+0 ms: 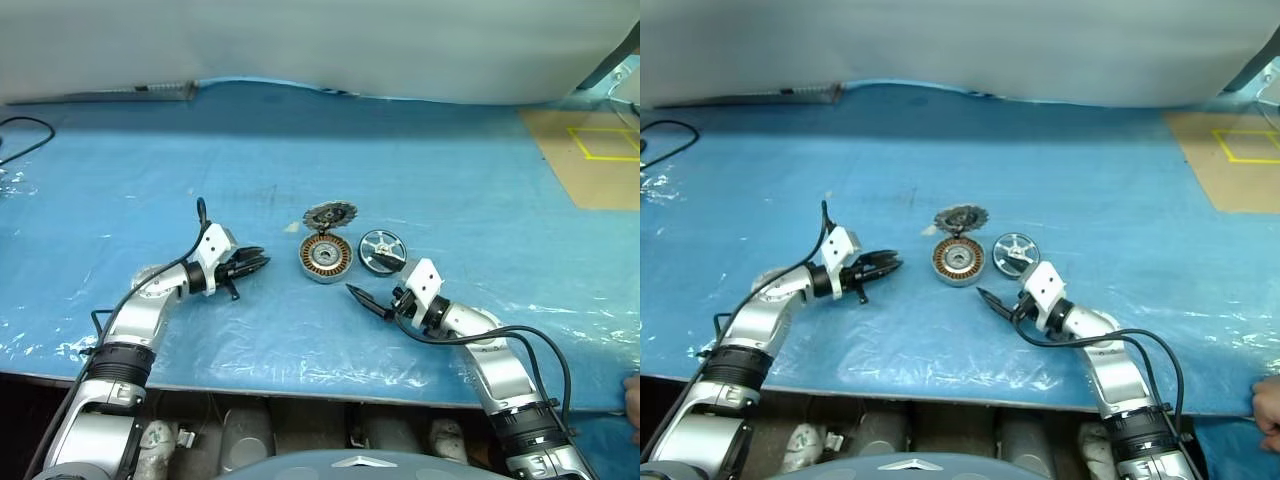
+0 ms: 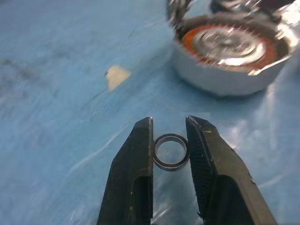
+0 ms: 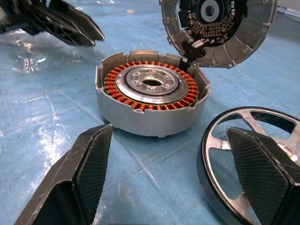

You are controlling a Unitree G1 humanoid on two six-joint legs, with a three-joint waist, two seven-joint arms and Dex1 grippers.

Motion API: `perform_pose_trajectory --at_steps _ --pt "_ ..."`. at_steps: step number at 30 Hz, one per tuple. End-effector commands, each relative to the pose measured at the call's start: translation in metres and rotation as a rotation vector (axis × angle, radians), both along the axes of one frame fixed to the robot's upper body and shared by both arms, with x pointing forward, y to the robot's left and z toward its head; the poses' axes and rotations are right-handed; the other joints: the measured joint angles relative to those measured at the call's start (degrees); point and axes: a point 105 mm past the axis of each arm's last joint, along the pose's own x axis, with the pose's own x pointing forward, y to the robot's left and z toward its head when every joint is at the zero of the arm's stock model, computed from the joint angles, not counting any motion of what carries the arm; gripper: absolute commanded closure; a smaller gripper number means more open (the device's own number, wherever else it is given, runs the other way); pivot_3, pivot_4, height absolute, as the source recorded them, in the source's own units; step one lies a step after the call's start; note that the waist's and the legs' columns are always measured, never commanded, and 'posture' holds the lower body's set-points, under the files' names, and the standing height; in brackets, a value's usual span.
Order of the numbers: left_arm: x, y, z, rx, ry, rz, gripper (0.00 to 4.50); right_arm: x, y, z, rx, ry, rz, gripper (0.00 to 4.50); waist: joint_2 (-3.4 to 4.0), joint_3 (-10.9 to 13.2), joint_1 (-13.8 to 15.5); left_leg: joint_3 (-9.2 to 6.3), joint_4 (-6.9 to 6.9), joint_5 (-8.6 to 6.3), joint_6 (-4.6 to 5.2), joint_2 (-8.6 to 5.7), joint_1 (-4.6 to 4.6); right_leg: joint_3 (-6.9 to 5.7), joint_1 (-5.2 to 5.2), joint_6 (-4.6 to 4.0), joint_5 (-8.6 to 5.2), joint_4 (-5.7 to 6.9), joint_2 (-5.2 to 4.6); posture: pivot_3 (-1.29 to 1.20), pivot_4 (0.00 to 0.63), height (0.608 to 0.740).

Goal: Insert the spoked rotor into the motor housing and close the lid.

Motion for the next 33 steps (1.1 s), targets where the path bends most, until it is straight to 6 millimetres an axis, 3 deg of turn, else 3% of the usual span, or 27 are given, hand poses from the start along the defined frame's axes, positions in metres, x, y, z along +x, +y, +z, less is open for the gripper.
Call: perform_pose_trajectory --at_steps 1,5,21,33 --pt "-0.01 -0.016 0.027 -0.028 -0.034 -0.097 3.82 0.0 0.001 0.009 0.007 -0.043 0.004 0.36 0.01 0.0 -0.1 0.0 0.0 0.0 0.0 0.0 0.0 0.0 0.0 0.0 0.0 -0.01 0.0 0.0 0.15 0.74" --pt "-0.011 -0.032 0.035 -0.038 -0.033 -0.145 3.82 -0.002 0.003 0.008 0.0 -0.04 0.026 0.36 0.01 0.0 -0.1 0.01 -0.01 0.0 0.0 -0.01 0.0 0.0 -0.01 0.0 0.0 -0.01 0.01 0.0 0.15 0.74" --pt "0.02 -0.102 0.017 0.006 -0.08 -0.226 3.82 0.0 0.007 0.01 -0.021 -0.046 0.04 0.36 0.01 0.0 -0.1 -0.04 0.05 0.02 0.01 -0.05 -0.32 -0.03 -0.02 0.03 0.02 0.0 0.01 0.0 0.15 0.74" --pt "0.022 -0.104 0.008 0.055 -0.058 -0.241 3.82 0.002 0.008 0.009 -0.031 -0.038 0.044 0.36 0.01 0.0 0.0 -0.07 0.09 0.12 0.17 -0.07 -0.35 -0.05 -0.02 0.04 0.03 0.01 -0.01 0.0 0.15 0.74"
